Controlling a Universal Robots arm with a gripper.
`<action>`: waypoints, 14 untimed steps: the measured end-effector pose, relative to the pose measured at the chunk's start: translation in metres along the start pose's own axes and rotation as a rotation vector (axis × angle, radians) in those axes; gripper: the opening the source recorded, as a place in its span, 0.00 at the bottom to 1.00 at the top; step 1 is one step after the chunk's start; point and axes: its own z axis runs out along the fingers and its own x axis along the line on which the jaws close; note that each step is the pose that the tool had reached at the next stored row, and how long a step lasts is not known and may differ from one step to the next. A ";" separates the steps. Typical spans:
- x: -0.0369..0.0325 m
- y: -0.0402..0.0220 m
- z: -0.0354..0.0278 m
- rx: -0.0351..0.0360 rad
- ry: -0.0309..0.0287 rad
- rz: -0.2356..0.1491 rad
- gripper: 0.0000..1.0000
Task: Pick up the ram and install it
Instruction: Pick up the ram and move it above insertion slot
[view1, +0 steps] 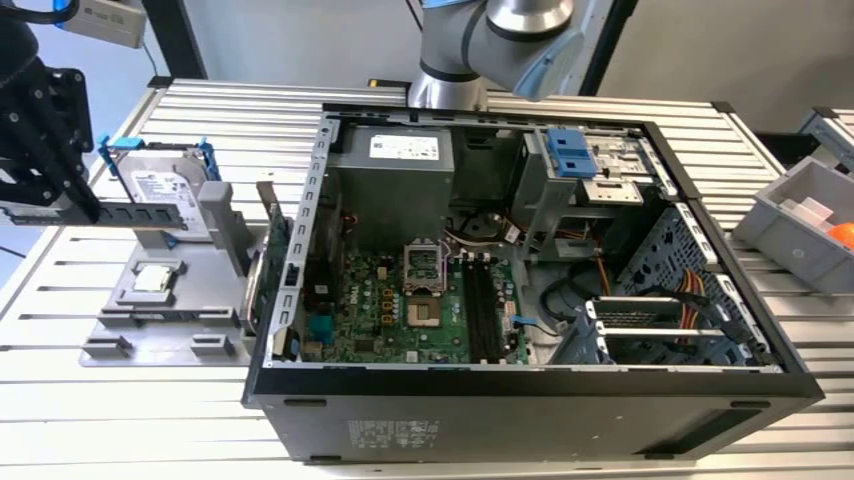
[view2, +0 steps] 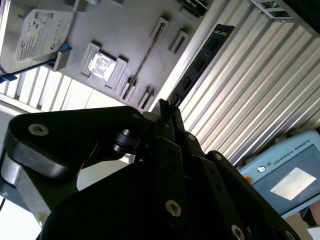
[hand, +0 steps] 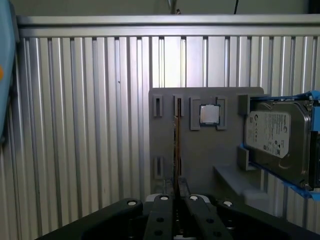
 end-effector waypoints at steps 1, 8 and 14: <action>0.0000 -0.0011 0.0000 0.0000 0.0000 0.000 0.00; -0.0002 -0.0090 0.0002 0.0000 0.0000 -0.001 0.00; -0.0004 -0.0164 0.0004 0.0000 0.0001 -0.001 0.00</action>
